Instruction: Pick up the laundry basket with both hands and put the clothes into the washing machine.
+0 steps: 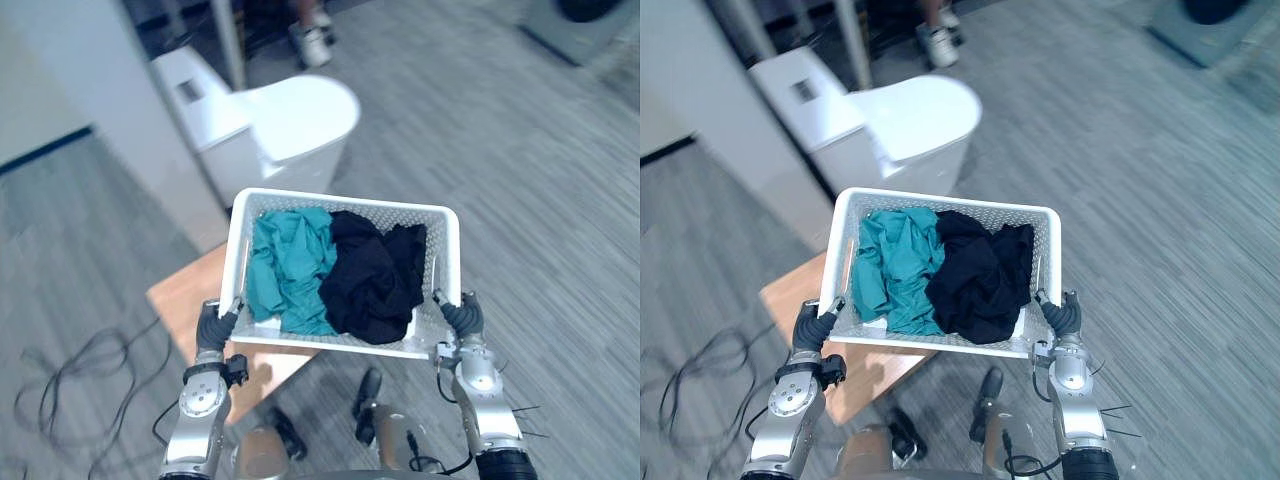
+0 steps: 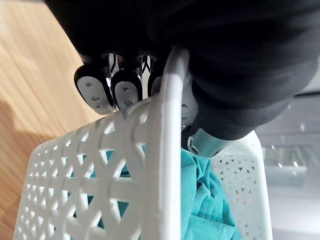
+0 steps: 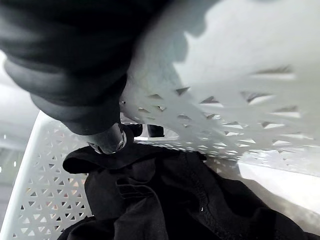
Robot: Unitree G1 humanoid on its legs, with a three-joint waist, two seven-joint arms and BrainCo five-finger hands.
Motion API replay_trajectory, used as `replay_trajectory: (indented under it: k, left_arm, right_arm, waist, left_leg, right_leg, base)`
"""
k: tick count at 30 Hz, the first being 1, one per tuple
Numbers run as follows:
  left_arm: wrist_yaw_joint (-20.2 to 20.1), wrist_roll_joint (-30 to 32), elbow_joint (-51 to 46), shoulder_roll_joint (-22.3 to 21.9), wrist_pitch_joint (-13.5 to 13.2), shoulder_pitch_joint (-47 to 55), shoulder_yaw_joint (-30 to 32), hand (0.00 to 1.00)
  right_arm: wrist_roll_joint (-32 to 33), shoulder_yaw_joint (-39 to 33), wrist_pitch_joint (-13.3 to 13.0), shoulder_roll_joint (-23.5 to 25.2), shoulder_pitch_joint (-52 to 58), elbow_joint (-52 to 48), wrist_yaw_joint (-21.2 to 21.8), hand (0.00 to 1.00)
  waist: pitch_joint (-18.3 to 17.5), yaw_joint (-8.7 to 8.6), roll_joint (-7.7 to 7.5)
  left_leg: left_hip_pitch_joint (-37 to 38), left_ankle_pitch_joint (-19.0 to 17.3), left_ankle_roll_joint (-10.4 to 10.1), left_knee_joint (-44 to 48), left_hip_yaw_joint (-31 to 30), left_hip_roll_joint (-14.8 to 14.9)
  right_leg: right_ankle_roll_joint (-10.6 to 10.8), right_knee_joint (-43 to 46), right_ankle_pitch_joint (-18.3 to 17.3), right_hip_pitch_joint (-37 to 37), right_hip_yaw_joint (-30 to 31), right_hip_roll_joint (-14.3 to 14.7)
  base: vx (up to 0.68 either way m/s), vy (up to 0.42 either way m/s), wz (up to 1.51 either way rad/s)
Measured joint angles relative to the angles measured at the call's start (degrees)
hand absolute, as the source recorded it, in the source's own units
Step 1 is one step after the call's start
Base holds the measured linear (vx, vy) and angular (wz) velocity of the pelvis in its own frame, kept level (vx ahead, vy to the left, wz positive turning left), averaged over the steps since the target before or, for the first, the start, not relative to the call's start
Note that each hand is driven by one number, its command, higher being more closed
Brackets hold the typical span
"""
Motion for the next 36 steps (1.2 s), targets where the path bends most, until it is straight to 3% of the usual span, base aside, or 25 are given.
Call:
replay_trajectory:
  k: [2,4,5,6,7,8,9,12,13,14,16,18,20,22,23,24,25,26,27,28,29,32,34,35,36]
  left_arm:
    - [0.58,0.0,0.0,-0.68,-0.01,-0.02,-0.22,1.0]
    - [0.75,0.02,-0.05,-0.97,0.03,-0.02,-0.3,1.0]
    - [0.72,0.04,-0.08,-0.21,0.05,-0.33,-0.23,1.0]
    - [0.74,0.03,-0.09,-0.03,0.08,-0.41,0.09,1.0]
    - [0.9,-0.1,-0.08,-0.05,0.13,-0.02,0.57,1.0]
    - [1.37,-0.71,0.07,-1.31,0.15,2.07,1.31,1.0]
    - [2.09,-1.04,0.08,-3.43,0.12,3.96,1.48,1.0]
    - [2.37,-0.97,0.05,-5.11,-0.15,5.9,1.23,1.0]
    - [2.5,-0.96,0.05,-5.05,-0.19,5.92,1.05,1.0]
    - [2.6,-0.93,0.05,-5.04,-0.18,5.9,0.98,1.0]
    - [2.65,-0.89,0.05,-5.61,-0.12,5.88,0.85,1.0]
    - [2.67,-0.86,0.85,-6.37,-0.05,5.62,-0.04,1.0]
    - [2.43,-0.75,1.0,-7.34,0.4,5.12,-0.54,1.0]
    - [1.81,-0.01,0.99,-8.82,0.55,4.3,-0.55,1.0]
    - [1.78,0.3,0.99,-9.35,0.77,4.59,-0.55,1.0]
    - [1.7,0.32,1.1,-9.37,0.88,5.37,-0.69,1.0]
    - [1.6,0.34,1.0,-9.3,0.87,5.9,-1.1,1.0]
    - [1.48,0.32,1.14,-7.7,0.85,6.4,-1.03,1.0]
    - [1.41,0.32,1.25,-6.7,1.05,6.59,-1.07,1.0]
    - [1.24,0.34,1.42,-5.97,1.82,6.95,-1.15,1.0]
    - [1.31,0.33,1.41,-6.09,2.14,7.64,-1.19,1.0]
    - [1.38,0.29,0.94,-5.24,2.09,7.55,-1.24,1.0]
    - [1.31,0.29,1.07,-4.48,2.14,7.02,-1.75,1.0]
    - [1.31,0.31,1.16,-4.06,2.13,6.69,-2.32,1.0]
    - [1.22,0.4,1.18,-3.34,2.1,6.63,-3.09,1.0]
  right_arm:
    - [-0.03,0.28,0.0,-1.24,-0.68,0.39,0.42,1.0]
    - [0.0,0.68,-0.01,-2.02,-1.25,1.69,0.61,1.0]
    - [0.05,0.92,0.01,-2.23,-1.27,2.07,0.59,1.0]
    - [0.04,1.35,0.02,-2.37,-1.37,2.12,0.6,1.0]
    - [0.0,2.46,0.02,-2.75,-1.99,2.03,0.61,1.0]
    - [-0.17,3.9,0.15,-3.49,-3.53,2.04,0.73,1.0]
    - [-0.76,5.02,0.59,-5.04,-4.0,2.05,1.02,1.0]
    - [-1.74,5.55,1.54,-6.77,-3.59,2.04,1.24,1.0]
    - [-1.75,5.56,1.63,-7.19,-3.57,2.03,1.39,1.0]
    - [-1.72,5.53,1.77,-7.4,-3.57,2.03,1.63,1.0]
    - [-1.65,5.36,1.77,-8.24,-3.22,1.77,1.66,1.0]
    - [-1.57,4.79,1.77,-8.89,-1.96,1.06,1.54,1.0]
    - [-1.48,3.74,1.81,-9.07,-0.46,0.19,1.3,1.0]
    - [-1.42,2.47,1.81,-9.39,-0.42,-0.08,1.02,1.0]
    - [-1.57,2.19,1.83,-9.14,-0.33,-0.02,1.04,1.0]
    - [-1.96,2.13,1.83,-8.83,0.13,0.06,1.62,1.0]
    - [-2.12,2.14,1.82,-8.75,0.48,0.08,2.09,1.0]
    - [-2.56,1.91,1.82,-6.8,1.19,0.75,2.13,1.0]
    - [-3.13,1.53,1.83,-5.73,1.63,1.24,2.15,1.0]
    - [-3.94,1.5,1.87,-5.25,2.21,2.71,2.19,1.0]
    - [-4.02,1.55,1.88,-4.9,2.27,3.59,2.29,1.0]
    - [-3.96,1.63,1.84,-4.81,1.81,3.71,2.86,1.0]
    - [-3.86,1.48,1.82,-5.04,1.9,3.75,3.25,1.0]
    - [-3.85,1.44,1.82,-4.9,2.37,3.74,3.25,1.0]
    - [-3.85,1.07,1.83,-4.85,3.32,3.53,3.22,1.0]
  waist:
    - [-0.43,-0.12,0.78]
    - [-1.01,-0.24,1.91]
    - [-1.14,-1.01,2.39]
    - [-1.15,-0.87,2.38]
    - [-1.2,0.08,2.29]
    - [-1.03,2.72,2.71]
    - [-0.96,4.04,3.06]
    - [-0.86,4.54,3.47]
    - [-0.79,4.55,3.83]
    - [-0.79,4.56,4.02]
    - [-1.01,4.55,4.97]
    - [-1.05,6.09,6.44]
    - [-1.68,5.78,6.98]
    - [-1.7,5.98,6.78]
    - [-1.78,6.16,6.09]
    - [-1.8,6.12,5.69]
    - [-2.02,6.18,6.14]
    - [-2.04,6.05,4.38]
    - [-2.14,5.73,3.59]
    - [-2.05,4.97,3.29]
    - [-1.92,4.27,4.3]
    - [-1.79,2.99,6.08]
    - [-1.19,2.63,7.24]
    - [-1.14,2.36,7.31]
    - [-1.5,1.87,6.14]
  left_leg:
    - [2.88,-1.54,-2.2,3.0,1.91,2.0]
    - [3.37,-2.88,-0.65,11.62,2.3,6.86]
    - [2.8,-3.8,2.57,16.91,1.56,11.26]
    - [2.05,-3.47,4.71,19.92,-0.43,13.17]
    - [-0.04,-1.27,7.64,24.6,-7.8,14.48]
    - [-2.42,-2.43,5.27,30.13,-20.5,10.58]
    - [-5.66,-4.43,2.96,33.2,-29.73,4.05]
    - [-13.18,-5.97,2.2,27.31,-40.75,-6.93]
    - [-15.39,-5.74,1.79,23.12,-43.25,-8.93]
    - [-17.98,-4.55,-0.15,16.59,-45.13,-10.71]
    - [-21.12,-1.46,-3.59,4.65,-45.04,-11.63]
    - [-21.35,7.23,-2.08,0.86,-42.82,-10.76]
    - [-21.25,9.16,-0.25,1.16,-41.92,-10.73]
    - [-21.79,8.58,0.85,2.98,-39.5,-10.96]
    - [-21.23,7.49,2.57,4.15,-37.38,-12.15]
    - [-18.68,6.76,3.7,2.38,-36.28,-13.42]
    - [-16.85,6.88,3.54,0.56,-36.05,-13.67]
    - [-13.32,5.85,8.41,-0.18,-35.4,-15.2]
    - [-11.71,4.84,8.86,-0.16,-35.89,-16.11]
    - [-8.13,2.75,9.45,-0.21,-37.2,-17.29]
    - [-4.81,1.14,9.46,-0.78,-38.32,-17.27]
    - [0.47,-1.25,8.21,-4.04,-41.12,-15.11]
    - [4.27,-1.82,7.28,-6.61,-42.51,-12.5]
    - [5.66,-2.04,6.83,-7.08,-43.1,-11.66]
    - [7.25,-2.82,5.07,-6.94,-43.5,-11.56]
  right_leg:
    - [2.84,1.04,1.65,-0.95,5.49,2.3]
    - [3.51,2.94,1.14,-1.63,9.52,5.06]
    - [3.31,3.54,0.79,-1.61,11.68,8.22]
    - [2.56,3.67,1.02,-1.51,12.89,10.06]
    - [1.5,3.2,0.92,-0.84,16.33,13.3]
    - [1.21,2.34,0.83,0.36,22.14,16.21]
    - [0.78,0.41,0.6,2.13,26.9,17.49]
    - [0.75,-3.93,0.52,6.35,29.58,17.21]
    - [0.76,-5.24,0.53,7.37,29.49,17.24]
    - [0.9,-7.63,0.54,8.77,29.46,17.23]
    - [4.27,-10.14,-1.14,10.53,28.87,17.4]
    - [1.51,-8.31,0.66,11.35,27.19,17.38]
    - [2.26,-9.6,-0.62,12.67,27.3,17.26]
    - [3.04,-6.64,-4.1,11.79,27.0,16.28]
    - [5.1,-0.54,-8.42,10.18,26.64,14.59]
    - [9.79,9.45,-12.46,7.57,25.94,12.68]
    - [12.1,17.5,-13.83,4.62,25.83,12.09]
    - [13.85,33.62,-13.79,-0.65,25.65,8.83]
    - [14.11,40.64,-12.91,-2.7,25.25,6.77]
    - [11.04,51.02,-13.8,-5.35,23.81,2.93]
    - [8.38,53.98,-15.4,-6.79,22.32,0.32]
    - [6.83,43.95,-16.59,-12.04,21.24,-1.79]
    - [9.64,30.71,-14.21,-14.44,23.69,0.99]
    - [11.29,20.86,-10.15,-14.63,26.07,2.67]
    - [12.06,8.48,-3.83,-13.18,29.39,2.9]
  base:
    - [0.12,-0.167,-1.86]
    - [0.17,-0.137,-1.54]
    - [0.14,-0.134,-0.81]
    - [0.16,-0.226,-1.19]
    - [0.15,-0.247,-2.01]
    - [0.22,-0.253,-2.71]
    - [0.2,-0.154,-2.36]
    - [0.13,-0.053,-1.3]
    - [0.15,0.008,-1.17]
    - [0.17,0.04,-0.95]
    - [0.18,0.045,-0.87]
    - [0.27,0.092,-0.81]
    - [0.31,0.114,-0.12]
    - [0.36,0.123,0.16]
    - [0.37,0.11,0.12]
    - [0.38,0.123,0.05]
    - [0.41,0.14,0.08]
    - [0.35,0.096,0.16]
    - [0.49,0.062,0.48]
    - [0.56,0.011,0.5]
    - [0.57,0.013,0.47]
    - [0.67,-0.066,0.38]
    - [0.5,-0.142,0.25]
    - [0.47,-0.197,0.41]
    - [0.6,-0.261,0.54]
